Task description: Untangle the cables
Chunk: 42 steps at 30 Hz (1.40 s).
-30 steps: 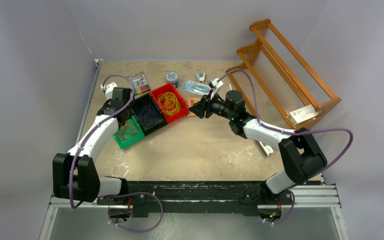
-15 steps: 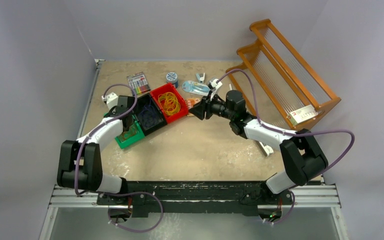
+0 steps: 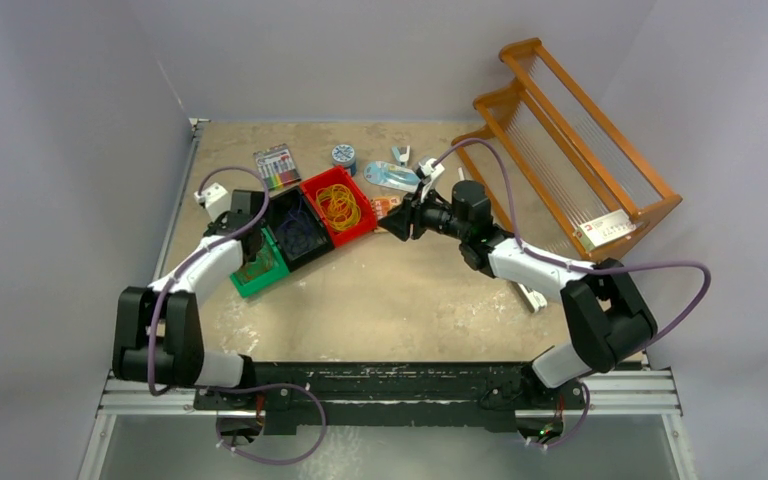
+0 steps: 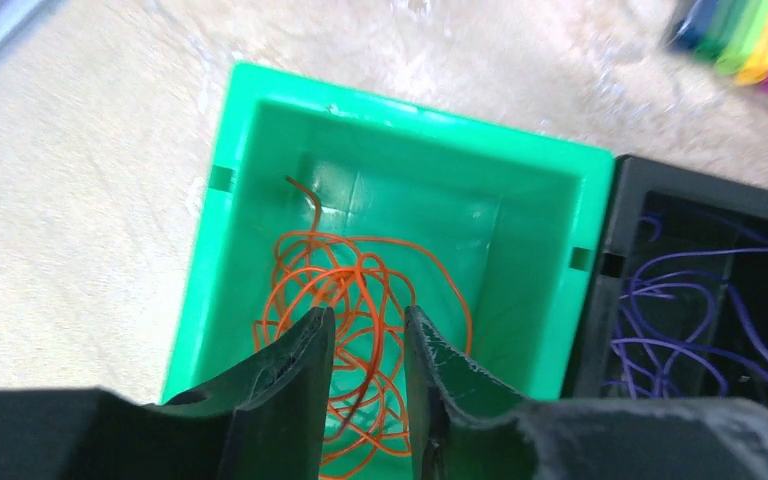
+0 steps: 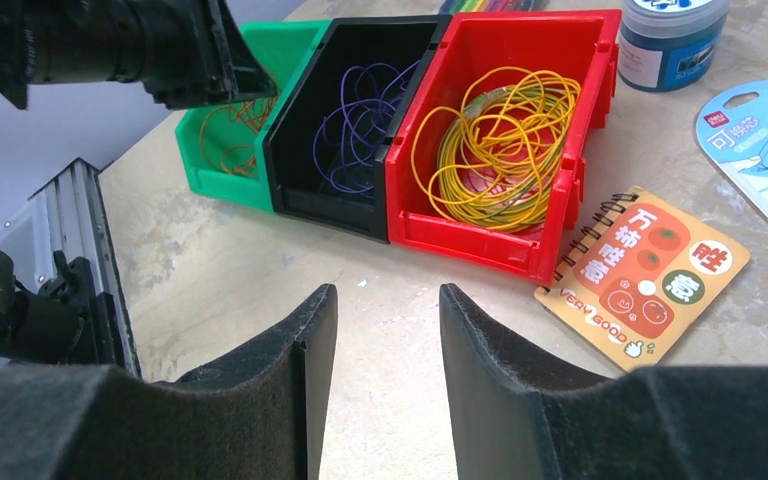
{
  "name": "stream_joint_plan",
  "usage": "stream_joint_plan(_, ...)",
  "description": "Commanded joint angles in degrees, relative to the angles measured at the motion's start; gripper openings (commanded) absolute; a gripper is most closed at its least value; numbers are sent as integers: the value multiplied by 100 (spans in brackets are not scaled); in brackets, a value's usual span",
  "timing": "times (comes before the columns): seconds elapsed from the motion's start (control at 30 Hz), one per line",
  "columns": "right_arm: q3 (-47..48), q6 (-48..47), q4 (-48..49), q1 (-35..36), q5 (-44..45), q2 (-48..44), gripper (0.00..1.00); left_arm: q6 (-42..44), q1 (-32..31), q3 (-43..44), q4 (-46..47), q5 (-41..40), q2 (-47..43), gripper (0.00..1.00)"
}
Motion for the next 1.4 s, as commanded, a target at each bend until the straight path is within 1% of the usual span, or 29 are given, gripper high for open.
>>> stream_joint_plan(0.0,213,-148,39,2,46,-271,45,-51,40,363,-182,-425,-714,35)
stream_joint_plan(0.17,187,-161,-7,5,234,-361,45,76,40,609,-456,-488,-1141,48)
stream_joint_plan(0.33,188,-138,-206,5,762,-544,46,259,40,708,-538,-502,-1419,54)
stream_joint_plan(0.4,147,-62,-276,10,1089,-635,48,329,40,661,-408,-372,-1559,55)
stream_joint_plan(0.47,145,-84,-311,4,1718,-699,49,328,23,609,-295,-345,-1666,56)
stream_joint_plan(0.5,229,-86,-469,5,2121,-699,50,350,18,584,-236,-297,-1699,56)
stream_joint_plan(0.57,405,0,-961,-49,2575,-654,54,416,-68,609,-128,-121,-1735,60)
stream_joint_plan(0.63,563,-22,-1212,-175,2913,-633,59,626,-299,563,222,200,-1741,61)
stream_joint_plan(0.67,586,-18,-1245,-268,2926,-673,64,735,-506,569,394,304,-1717,62)
stream_joint_plan(0.7,591,-2,-1265,-362,2924,-722,70,872,-760,615,531,290,-1681,63)
stream_joint_plan(0.77,568,26,-1334,-566,2878,-876,76,1144,-1397,773,694,79,-1527,65)
stream_joint_plan(0.8,542,27,-1360,-643,2912,-1004,78,1221,-1600,873,727,100,-1457,66)
stream_joint_plan(0.83,486,27,-1385,-720,2975,-1146,82,1239,-1701,922,781,235,-1413,66)
stream_joint_plan(0.97,272,-148,-1581,-833,3442,-1980,99,1385,-1727,730,1507,1070,-1748,68)
stream_joint_plan(1.03,148,-313,-1637,-839,3592,-2461,99,1545,-1728,671,1654,1245,-2001,70)
stream_joint_plan(1.1,27,-542,-1641,-834,3692,-2945,99,1711,-1727,666,1655,1245,-2246,72)
stream_joint_plan(1.2,-121,-907,-1603,-835,3750,-3694,99,1830,-1728,743,1375,847,-2517,73)
stream_joint_plan(1.27,-273,-1168,-1392,-834,3876,-4218,99,1900,-1727,760,1171,526,-2702,73)
stream_joint_plan(1.37,-485,-1483,-1008,-836,3919,-4656,99,1913,-1728,507,1166,15,-3060,74)
